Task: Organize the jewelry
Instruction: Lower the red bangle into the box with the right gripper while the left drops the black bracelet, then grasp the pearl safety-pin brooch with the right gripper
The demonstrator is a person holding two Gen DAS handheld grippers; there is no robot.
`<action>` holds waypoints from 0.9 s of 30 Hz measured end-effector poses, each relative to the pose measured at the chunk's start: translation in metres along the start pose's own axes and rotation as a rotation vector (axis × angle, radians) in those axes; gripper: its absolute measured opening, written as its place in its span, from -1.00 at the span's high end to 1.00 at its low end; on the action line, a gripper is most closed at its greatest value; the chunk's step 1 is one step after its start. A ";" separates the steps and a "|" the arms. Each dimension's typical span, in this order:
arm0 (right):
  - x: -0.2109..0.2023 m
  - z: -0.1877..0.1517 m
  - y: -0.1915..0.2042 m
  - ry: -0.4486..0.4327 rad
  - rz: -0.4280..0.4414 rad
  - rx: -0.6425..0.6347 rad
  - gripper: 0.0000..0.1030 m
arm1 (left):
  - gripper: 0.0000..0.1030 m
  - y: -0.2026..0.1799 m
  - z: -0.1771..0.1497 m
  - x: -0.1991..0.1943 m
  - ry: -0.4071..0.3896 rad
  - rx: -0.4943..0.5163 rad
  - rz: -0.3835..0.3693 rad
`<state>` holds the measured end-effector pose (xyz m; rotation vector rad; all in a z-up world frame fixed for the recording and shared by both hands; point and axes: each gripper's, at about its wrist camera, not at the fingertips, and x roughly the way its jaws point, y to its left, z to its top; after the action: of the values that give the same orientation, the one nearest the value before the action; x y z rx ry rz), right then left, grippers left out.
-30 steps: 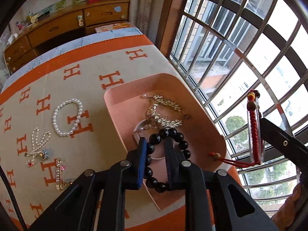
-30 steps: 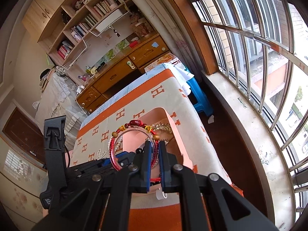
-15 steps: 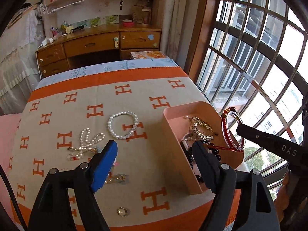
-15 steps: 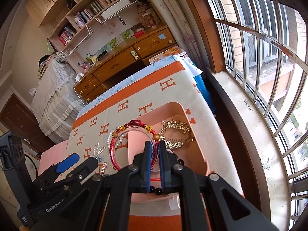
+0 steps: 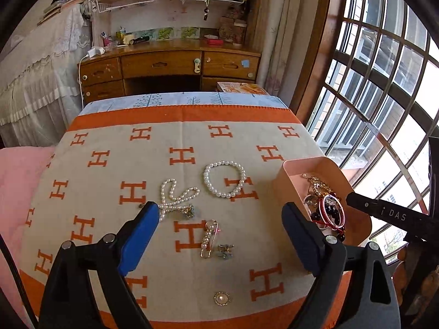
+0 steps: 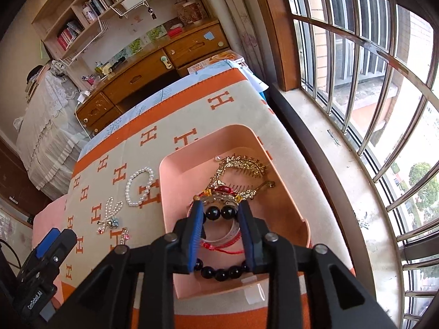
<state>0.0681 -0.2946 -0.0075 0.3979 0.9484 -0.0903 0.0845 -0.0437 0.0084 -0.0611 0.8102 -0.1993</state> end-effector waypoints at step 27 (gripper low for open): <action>-0.022 -0.037 0.078 -0.028 0.054 -0.170 0.46 | -0.74 0.043 -0.014 -0.026 -0.036 -0.065 0.025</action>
<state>0.0459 -0.2106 0.0138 0.2641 0.9100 0.0336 0.0635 0.0043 0.0112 -0.1150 0.7809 -0.1479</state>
